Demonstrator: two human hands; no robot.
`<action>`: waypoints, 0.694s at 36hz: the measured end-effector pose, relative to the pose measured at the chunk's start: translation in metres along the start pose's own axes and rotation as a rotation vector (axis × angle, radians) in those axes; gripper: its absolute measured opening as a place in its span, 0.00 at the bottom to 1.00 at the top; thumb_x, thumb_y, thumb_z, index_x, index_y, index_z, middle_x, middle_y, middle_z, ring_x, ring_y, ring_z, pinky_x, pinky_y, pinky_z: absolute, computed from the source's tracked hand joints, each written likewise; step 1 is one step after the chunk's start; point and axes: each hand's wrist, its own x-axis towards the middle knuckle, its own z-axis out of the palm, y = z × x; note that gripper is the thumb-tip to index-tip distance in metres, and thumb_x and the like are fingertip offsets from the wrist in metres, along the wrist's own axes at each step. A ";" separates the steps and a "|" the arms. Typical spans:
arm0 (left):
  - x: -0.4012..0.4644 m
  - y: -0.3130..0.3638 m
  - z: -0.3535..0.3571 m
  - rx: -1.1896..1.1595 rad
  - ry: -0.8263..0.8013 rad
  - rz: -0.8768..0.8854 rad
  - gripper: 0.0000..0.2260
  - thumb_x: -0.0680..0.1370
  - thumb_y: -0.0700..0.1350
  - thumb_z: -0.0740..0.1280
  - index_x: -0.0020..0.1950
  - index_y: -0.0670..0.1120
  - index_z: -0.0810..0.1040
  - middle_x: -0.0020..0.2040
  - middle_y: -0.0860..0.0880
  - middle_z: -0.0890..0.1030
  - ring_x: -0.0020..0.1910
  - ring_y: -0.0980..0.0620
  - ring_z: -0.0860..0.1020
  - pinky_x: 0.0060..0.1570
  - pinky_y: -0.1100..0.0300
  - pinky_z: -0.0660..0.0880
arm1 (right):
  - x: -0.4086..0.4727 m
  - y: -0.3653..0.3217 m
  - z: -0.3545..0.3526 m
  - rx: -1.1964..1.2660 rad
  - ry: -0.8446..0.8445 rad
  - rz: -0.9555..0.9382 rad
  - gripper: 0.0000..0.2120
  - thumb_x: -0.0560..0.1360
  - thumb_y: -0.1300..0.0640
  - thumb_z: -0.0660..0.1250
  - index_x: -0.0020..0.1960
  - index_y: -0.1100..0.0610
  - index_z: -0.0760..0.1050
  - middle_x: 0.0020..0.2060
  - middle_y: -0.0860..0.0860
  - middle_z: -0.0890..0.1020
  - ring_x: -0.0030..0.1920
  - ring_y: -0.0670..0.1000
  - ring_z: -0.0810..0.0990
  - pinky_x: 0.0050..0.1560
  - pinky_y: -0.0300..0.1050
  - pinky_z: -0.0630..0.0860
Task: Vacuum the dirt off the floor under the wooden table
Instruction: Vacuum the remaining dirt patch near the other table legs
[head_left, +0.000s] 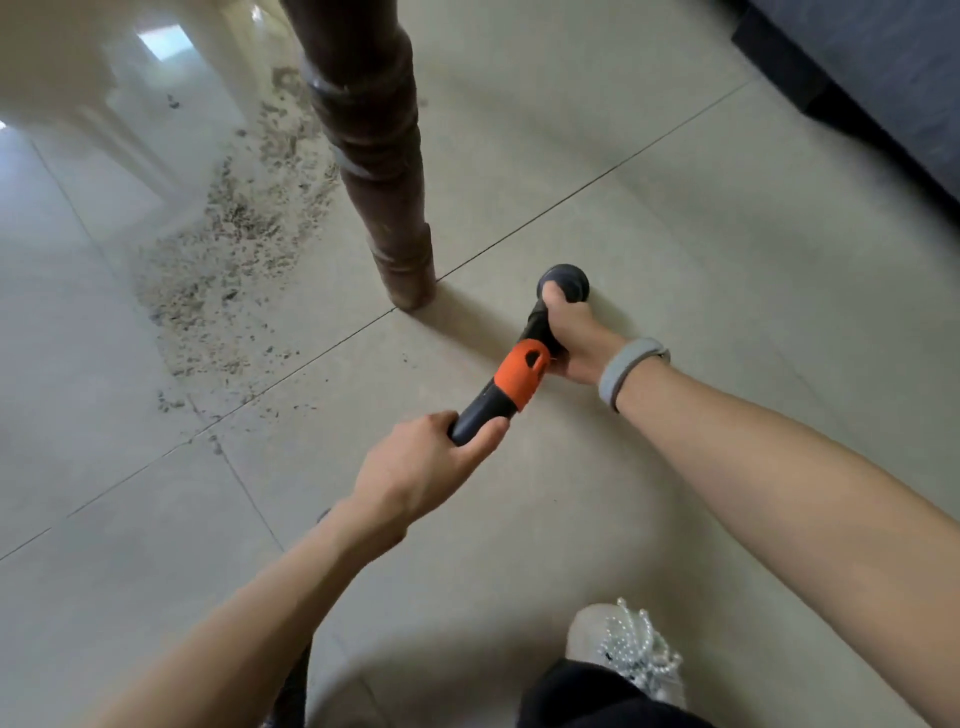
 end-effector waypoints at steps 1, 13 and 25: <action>0.005 0.000 -0.003 -0.024 0.006 -0.009 0.22 0.73 0.67 0.59 0.39 0.49 0.74 0.29 0.50 0.78 0.28 0.49 0.79 0.36 0.55 0.78 | -0.001 -0.006 0.002 0.005 -0.002 -0.006 0.15 0.81 0.45 0.54 0.51 0.57 0.67 0.40 0.53 0.75 0.40 0.54 0.77 0.37 0.49 0.76; -0.002 -0.019 0.005 0.151 -0.099 0.101 0.20 0.74 0.65 0.62 0.40 0.49 0.75 0.29 0.51 0.76 0.27 0.53 0.74 0.32 0.55 0.73 | -0.019 0.057 -0.020 0.154 0.223 0.030 0.24 0.79 0.43 0.57 0.66 0.61 0.67 0.59 0.58 0.77 0.58 0.60 0.77 0.58 0.57 0.76; 0.004 0.050 0.048 0.534 -0.211 0.295 0.23 0.73 0.70 0.57 0.41 0.51 0.72 0.32 0.52 0.74 0.34 0.50 0.74 0.30 0.59 0.65 | -0.047 0.089 -0.120 0.533 0.408 0.105 0.15 0.80 0.47 0.58 0.40 0.56 0.69 0.37 0.52 0.76 0.36 0.51 0.76 0.38 0.46 0.75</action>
